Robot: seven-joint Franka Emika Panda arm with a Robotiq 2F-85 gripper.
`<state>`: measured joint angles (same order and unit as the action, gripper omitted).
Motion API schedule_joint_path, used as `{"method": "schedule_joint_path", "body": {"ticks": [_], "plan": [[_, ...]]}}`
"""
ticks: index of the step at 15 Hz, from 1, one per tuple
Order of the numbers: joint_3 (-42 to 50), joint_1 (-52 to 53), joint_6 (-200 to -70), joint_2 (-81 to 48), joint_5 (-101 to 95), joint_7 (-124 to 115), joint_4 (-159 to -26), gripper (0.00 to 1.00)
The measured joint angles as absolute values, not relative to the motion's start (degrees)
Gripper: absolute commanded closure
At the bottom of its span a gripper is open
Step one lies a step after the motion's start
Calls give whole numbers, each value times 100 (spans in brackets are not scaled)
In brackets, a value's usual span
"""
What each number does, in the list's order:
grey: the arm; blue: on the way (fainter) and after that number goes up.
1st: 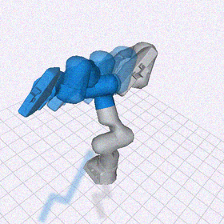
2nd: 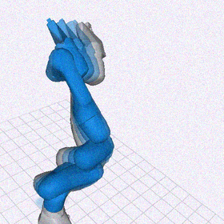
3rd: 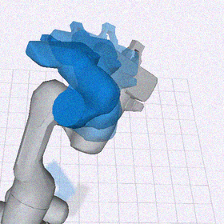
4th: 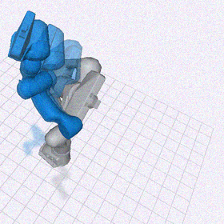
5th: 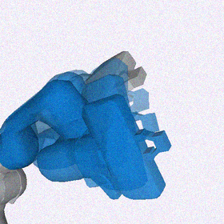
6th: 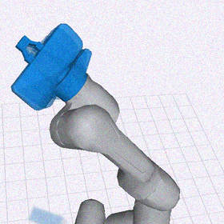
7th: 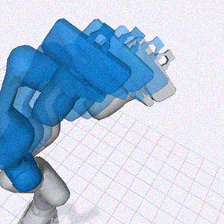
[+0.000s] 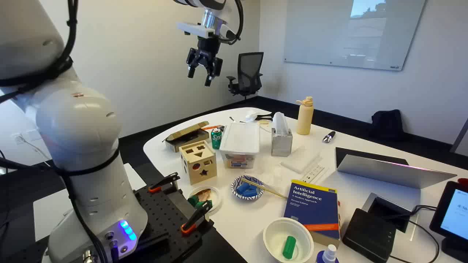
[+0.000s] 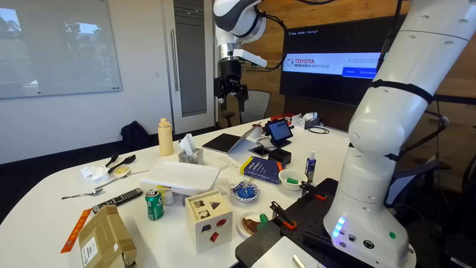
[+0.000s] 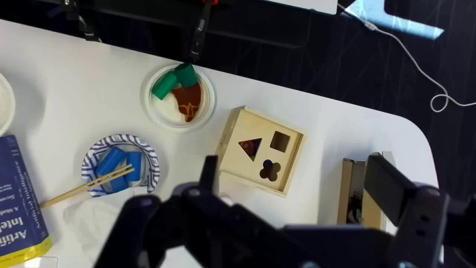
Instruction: Stir the contents in the bowl
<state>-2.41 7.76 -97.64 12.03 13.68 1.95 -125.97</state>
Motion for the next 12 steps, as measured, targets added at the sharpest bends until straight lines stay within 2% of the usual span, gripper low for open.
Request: {"method": "schedule_joint_path", "body": {"ticks": [5,12], "plan": [[-253,706,-10033,1130,1293,73,-12643,0],[-150,260,-12457,-344,786,-1065,-13146,0]]}}
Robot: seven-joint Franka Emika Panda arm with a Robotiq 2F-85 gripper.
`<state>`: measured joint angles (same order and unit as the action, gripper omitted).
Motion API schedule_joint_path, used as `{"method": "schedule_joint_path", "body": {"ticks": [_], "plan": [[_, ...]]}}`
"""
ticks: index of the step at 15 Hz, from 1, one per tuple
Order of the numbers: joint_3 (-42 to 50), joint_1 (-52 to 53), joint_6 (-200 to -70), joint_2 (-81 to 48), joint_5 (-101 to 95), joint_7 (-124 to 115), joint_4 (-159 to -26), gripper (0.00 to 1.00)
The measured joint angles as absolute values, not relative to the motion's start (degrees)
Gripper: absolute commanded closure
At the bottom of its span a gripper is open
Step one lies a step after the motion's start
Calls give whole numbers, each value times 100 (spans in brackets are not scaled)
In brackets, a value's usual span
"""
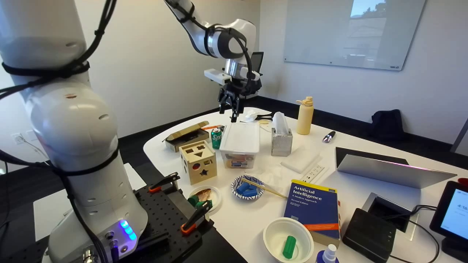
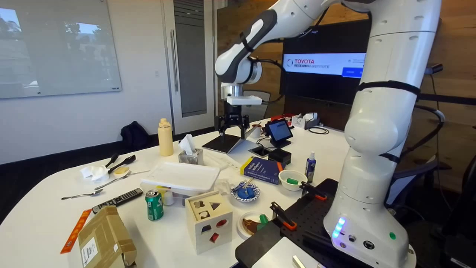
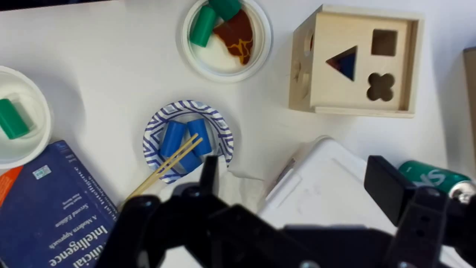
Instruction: Stir the contents in the bowl
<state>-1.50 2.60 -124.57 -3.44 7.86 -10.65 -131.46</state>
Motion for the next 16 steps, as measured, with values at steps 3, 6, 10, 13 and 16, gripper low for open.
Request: {"method": "schedule_joint_path", "body": {"ticks": [3,6,10,13,16], "plan": [[15,171,-13440,-828,729,-1575,-13379,0],[222,71,-14300,-1048,760,-1920,-13658,0],[450,-141,-14938,-1228,1106,-2073,-13925,0],[456,-324,-15160,-1454,1605,-2056,-14075,0],[372,-420,-15463,-1803,2120,-1969,-14163,0]]}}
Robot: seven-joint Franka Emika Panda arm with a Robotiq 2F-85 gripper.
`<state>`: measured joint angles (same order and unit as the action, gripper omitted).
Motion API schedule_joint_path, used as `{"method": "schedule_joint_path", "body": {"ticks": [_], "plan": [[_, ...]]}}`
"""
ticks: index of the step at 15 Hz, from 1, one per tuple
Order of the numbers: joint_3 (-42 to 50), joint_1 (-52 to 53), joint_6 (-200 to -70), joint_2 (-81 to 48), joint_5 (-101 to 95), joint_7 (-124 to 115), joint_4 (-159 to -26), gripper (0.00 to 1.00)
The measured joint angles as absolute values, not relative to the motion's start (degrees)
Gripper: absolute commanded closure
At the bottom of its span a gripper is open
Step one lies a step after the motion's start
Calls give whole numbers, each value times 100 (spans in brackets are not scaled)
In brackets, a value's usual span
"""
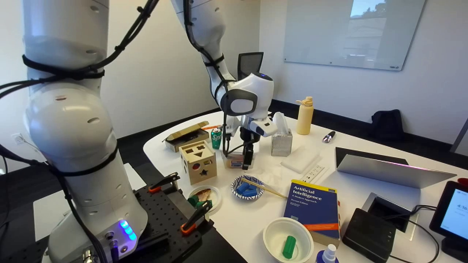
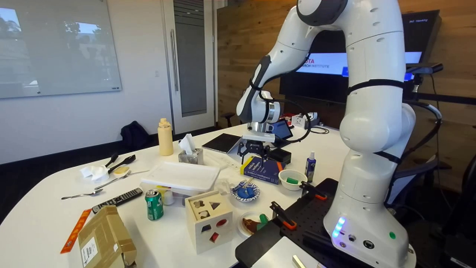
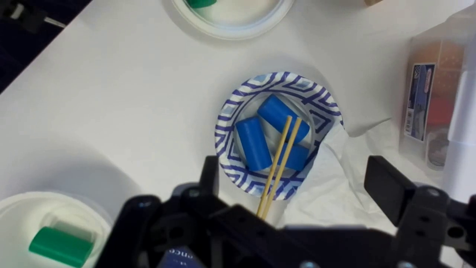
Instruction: Stir the contents in the bowl
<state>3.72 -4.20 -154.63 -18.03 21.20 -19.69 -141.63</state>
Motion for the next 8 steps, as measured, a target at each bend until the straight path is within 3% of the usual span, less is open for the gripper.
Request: {"method": "schedule_joint_path", "body": {"ticks": [8], "plan": [[-464,-1105,-16345,-2888,3363,-1098,-14018,0]]}}
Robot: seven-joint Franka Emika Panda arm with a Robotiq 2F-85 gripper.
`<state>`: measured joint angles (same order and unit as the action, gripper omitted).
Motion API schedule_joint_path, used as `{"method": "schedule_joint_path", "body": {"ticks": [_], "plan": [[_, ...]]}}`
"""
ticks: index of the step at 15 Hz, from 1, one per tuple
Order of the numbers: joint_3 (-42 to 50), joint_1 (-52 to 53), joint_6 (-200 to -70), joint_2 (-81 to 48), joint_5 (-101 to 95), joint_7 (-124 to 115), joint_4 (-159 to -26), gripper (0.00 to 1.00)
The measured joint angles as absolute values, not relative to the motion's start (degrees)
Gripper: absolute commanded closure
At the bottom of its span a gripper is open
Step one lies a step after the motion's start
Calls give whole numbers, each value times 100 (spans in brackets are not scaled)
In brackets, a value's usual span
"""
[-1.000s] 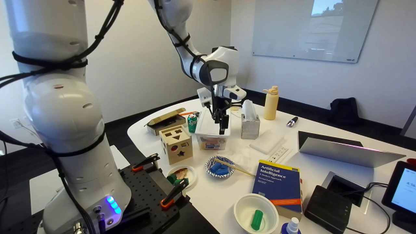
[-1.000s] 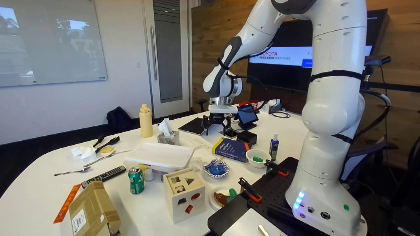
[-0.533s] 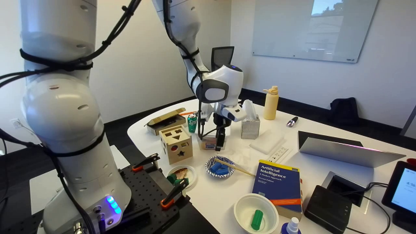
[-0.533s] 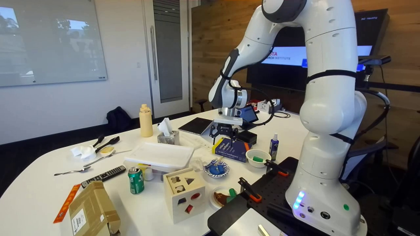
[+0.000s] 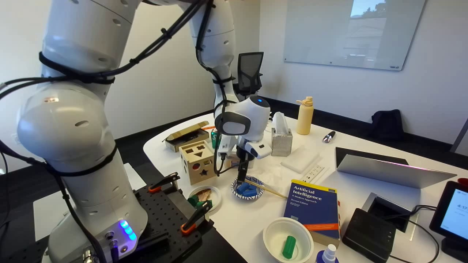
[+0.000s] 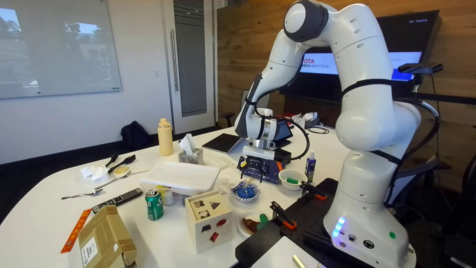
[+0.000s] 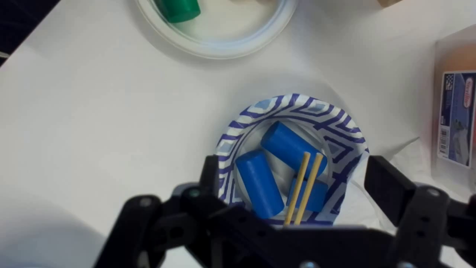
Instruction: Stir the contents in the bowl
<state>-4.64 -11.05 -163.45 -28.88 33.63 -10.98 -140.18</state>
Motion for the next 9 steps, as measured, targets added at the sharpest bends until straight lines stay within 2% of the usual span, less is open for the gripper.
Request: {"method": "schedule_joint_path", "body": {"ticks": [9], "plan": [[-960,-1807,-16890,-3738,3484,-692,-13574,0]]}}
